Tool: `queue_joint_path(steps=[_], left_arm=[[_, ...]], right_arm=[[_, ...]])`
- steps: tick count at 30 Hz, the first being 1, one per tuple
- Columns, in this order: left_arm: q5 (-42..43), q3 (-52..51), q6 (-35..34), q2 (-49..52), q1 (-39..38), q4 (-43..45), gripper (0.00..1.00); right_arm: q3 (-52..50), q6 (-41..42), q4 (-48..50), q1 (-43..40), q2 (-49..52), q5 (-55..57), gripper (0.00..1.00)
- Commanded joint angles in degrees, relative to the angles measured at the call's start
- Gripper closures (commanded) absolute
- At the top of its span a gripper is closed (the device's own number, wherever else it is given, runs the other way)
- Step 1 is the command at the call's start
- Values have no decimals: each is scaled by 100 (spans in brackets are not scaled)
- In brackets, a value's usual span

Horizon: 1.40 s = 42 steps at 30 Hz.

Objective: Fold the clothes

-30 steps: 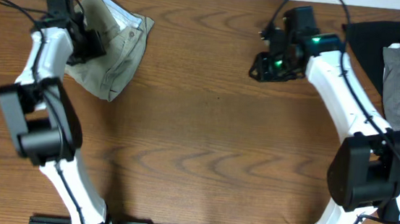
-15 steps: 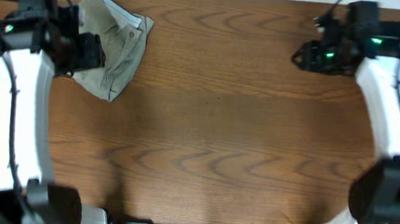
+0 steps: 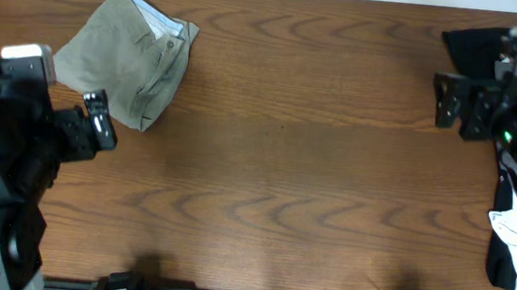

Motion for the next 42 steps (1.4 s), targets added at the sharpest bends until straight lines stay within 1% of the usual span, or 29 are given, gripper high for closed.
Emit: queue_joint_path(steps=[1,4,16,22,24,26,29,33,39,42], left_arm=[[-92,-168,-9,129,-17,37,2],[210,-168,-4,184,-17,205,2],[208,-168,-4,323,-17,94,2],[208,-168,-4,323,-17,94,2],[208,-168,-4,323,-17,96,2],[208,-168,-4,323,-17,94,2],[208,-168,-4,323,-17,96,2],[208,-168,-4,323,-17,96,2],[208,-168,-4,323,-17,96,2],[208,-168,-4,323,-17,96,2]], right_arm=[[7,-63,-170,20,-131,280,1],[7,-66,-382,20,-245,282,1],[4,-66,-1073,20,-254,282,1],[-26,-63,-1099,24,-341,282,1],[-149,-76,-1128,33,-579,282,1],[-374,-284,-857,57,-905,470,1],[-1141,-433,120,96,-1657,516,1],[-2549,-400,1239,101,-2664,490,1],[-4210,-361,1390,101,-3906,452,1],[-4977,-243,1705,101,-4555,450,1]])
